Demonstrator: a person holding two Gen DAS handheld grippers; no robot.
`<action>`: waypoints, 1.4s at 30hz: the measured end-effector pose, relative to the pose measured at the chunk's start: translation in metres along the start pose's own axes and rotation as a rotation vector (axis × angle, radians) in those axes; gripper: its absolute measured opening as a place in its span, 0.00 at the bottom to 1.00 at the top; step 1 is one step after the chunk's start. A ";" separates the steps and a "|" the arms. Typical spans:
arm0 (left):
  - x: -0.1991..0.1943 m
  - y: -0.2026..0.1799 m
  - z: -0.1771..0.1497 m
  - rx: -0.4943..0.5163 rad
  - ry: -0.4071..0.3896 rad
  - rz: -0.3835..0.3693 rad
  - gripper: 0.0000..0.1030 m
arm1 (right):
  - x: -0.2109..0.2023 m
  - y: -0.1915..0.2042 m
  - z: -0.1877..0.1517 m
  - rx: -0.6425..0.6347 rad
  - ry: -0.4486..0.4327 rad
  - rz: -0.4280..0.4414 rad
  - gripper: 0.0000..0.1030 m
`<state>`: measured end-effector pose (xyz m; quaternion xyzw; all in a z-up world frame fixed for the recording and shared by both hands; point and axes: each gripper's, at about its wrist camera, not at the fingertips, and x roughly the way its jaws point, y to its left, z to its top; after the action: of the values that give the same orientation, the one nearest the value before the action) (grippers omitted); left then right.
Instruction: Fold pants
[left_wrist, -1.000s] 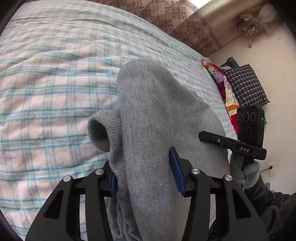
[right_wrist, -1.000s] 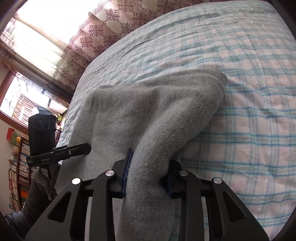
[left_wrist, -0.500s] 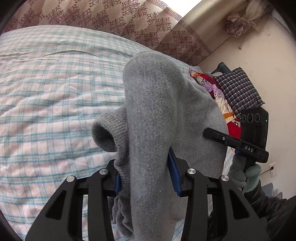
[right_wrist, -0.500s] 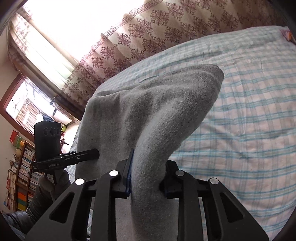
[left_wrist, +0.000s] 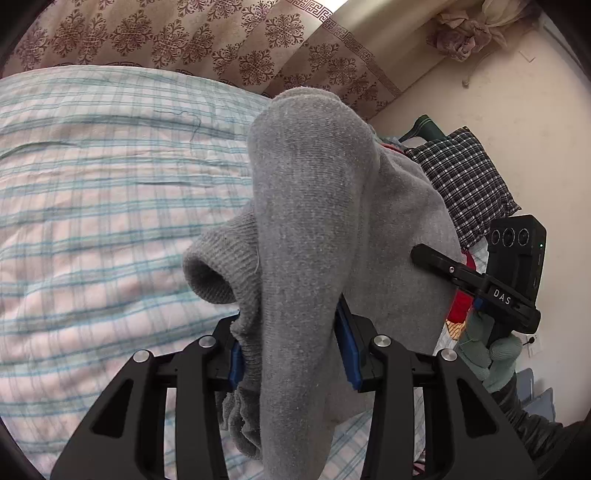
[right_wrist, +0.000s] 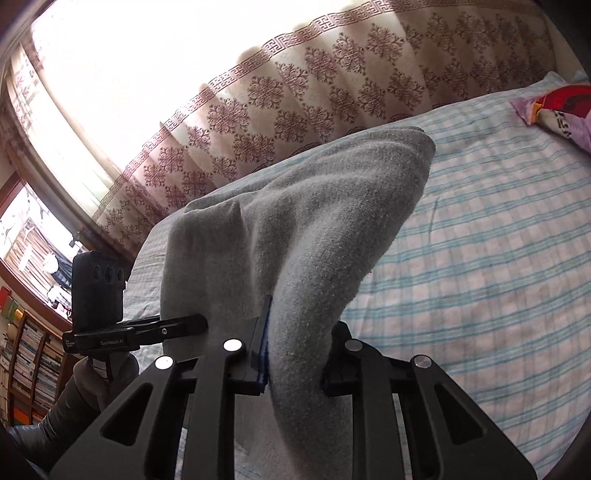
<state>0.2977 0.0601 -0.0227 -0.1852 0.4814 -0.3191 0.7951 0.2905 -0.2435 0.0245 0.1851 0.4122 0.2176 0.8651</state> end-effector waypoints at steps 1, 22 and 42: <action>0.008 -0.002 0.007 0.002 0.001 -0.003 0.41 | 0.001 -0.008 0.007 0.006 -0.005 -0.005 0.19; 0.090 0.054 0.034 -0.064 0.086 0.135 0.60 | 0.097 -0.086 0.017 0.135 0.106 -0.097 0.33; 0.061 -0.035 0.029 0.188 -0.054 0.283 0.68 | 0.039 -0.027 0.019 -0.120 -0.073 -0.370 0.56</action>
<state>0.3317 -0.0075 -0.0275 -0.0490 0.4492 -0.2427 0.8584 0.3341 -0.2484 -0.0025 0.0621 0.3939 0.0720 0.9142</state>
